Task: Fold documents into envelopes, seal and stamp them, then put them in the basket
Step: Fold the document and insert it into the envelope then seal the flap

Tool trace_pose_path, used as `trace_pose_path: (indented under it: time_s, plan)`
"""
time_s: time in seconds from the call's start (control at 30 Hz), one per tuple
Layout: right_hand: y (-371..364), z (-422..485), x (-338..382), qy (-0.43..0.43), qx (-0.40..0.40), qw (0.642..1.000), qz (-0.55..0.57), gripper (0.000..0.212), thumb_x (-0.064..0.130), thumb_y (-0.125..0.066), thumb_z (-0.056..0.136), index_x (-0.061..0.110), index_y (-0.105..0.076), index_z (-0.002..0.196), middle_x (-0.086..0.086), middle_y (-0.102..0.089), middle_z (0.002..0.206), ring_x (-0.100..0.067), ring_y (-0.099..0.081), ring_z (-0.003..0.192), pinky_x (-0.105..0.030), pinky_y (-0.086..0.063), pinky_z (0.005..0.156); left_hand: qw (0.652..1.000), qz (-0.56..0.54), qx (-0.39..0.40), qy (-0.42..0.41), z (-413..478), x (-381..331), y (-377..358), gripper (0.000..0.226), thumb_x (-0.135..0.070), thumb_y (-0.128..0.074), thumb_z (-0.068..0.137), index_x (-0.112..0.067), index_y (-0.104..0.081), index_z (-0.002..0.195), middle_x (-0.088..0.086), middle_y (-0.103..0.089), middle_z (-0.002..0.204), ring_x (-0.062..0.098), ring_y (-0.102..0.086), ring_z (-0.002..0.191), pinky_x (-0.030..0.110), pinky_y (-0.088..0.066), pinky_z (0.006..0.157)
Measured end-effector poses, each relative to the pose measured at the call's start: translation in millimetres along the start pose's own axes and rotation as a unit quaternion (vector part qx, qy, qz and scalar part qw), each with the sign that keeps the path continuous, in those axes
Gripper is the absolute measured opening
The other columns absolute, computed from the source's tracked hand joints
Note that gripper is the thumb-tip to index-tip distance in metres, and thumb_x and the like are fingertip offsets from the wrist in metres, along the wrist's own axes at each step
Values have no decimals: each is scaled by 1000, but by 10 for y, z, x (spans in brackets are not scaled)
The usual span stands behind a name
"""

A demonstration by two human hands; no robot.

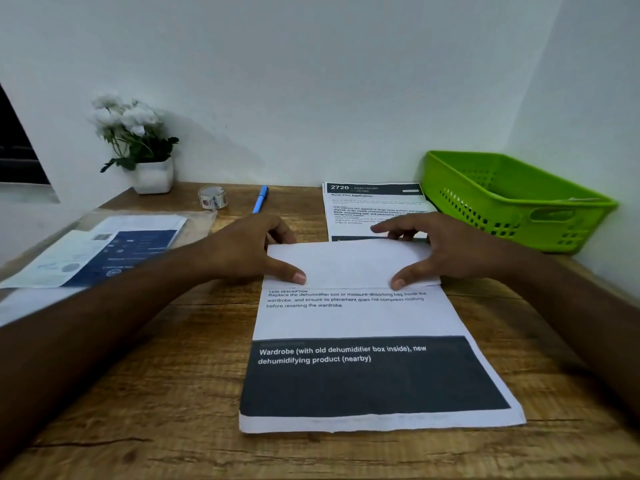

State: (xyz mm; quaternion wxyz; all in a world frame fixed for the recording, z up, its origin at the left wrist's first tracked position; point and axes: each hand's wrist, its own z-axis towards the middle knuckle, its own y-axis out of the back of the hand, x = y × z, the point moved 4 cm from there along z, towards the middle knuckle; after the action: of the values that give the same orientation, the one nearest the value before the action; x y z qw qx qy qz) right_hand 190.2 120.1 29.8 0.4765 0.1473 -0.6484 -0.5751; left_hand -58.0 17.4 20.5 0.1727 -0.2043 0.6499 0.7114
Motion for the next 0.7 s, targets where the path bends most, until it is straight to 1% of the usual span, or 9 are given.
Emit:
trace_pose_path:
  time_s: [0.07,0.17,0.23,0.37,0.43,0.5,0.57,0.63,0.7]
  plan:
    - [11,-7,4,-3,-14,1000,-5,83,57,-84,49,48,-53,126,20,-56,118,1,-53,110,-9,-38,87,1000,-20,-15,-1,-3,-5,0,55,-43,-86,58,-28,-58,103,-18,-55,101,-1,-50,86,14,-36,62]
    - [25,-12,18,2,-36,999,-2,85,52,-89,50,46,-55,127,18,-56,127,3,-50,117,-18,-39,98,998,-53,-44,-10,-13,-14,23,50,-33,-88,59,-23,-60,100,-14,-58,98,1,-53,89,14,-40,65]
    - [37,-17,39,20,-54,998,-4,81,50,-90,52,47,-55,126,21,-57,127,5,-50,116,-20,-40,99,995,-60,-74,-26,-14,-16,58,40,-26,-88,62,-22,-62,92,-12,-60,91,3,-55,83,9,-40,63]
    - [87,-34,84,52,-112,992,-14,66,40,-89,62,47,-58,119,30,-59,110,10,-53,105,-19,-42,83,987,-48,-143,-60,-19,-18,149,22,-15,-84,69,-18,-66,80,-9,-62,75,-3,-57,67,5,-41,57]
    - [115,-42,112,68,-145,987,-9,57,33,-89,66,43,-62,115,32,-61,96,7,-56,93,-23,-43,76,979,-53,-181,-82,-31,-27,199,19,-12,-83,69,-17,-67,79,-11,-63,74,-9,-57,67,4,-41,58]
    - [143,-48,139,87,-173,981,4,47,25,-87,69,38,-66,108,29,-64,92,2,-59,83,-26,-48,71,968,-64,-221,-100,-51,-30,266,20,-12,-83,69,-20,-66,77,-12,-64,76,-6,-57,68,7,-42,58]
    - [173,-56,148,102,-188,977,21,37,17,-86,71,35,-67,97,20,-68,90,2,-60,79,-20,-47,67,962,-59,-245,-110,-72,-37,329,19,-15,-83,70,-22,-67,77,-12,-66,78,2,-59,69,13,-45,60]
    - [185,-61,149,110,-181,977,38,33,14,-85,71,35,-67,90,13,-70,86,-1,-62,76,-19,-47,64,962,-50,-237,-125,-78,-47,358,17,-15,-82,71,-20,-68,78,-11,-68,79,6,-62,73,17,-47,63]
    - [171,-62,148,108,-160,980,43,30,14,-84,73,35,-69,89,14,-71,86,-5,-65,76,-26,-50,64,961,-31,-229,-149,-92,-61,374,16,-16,-81,73,-22,-67,78,-14,-67,76,2,-62,75,15,-47,64]
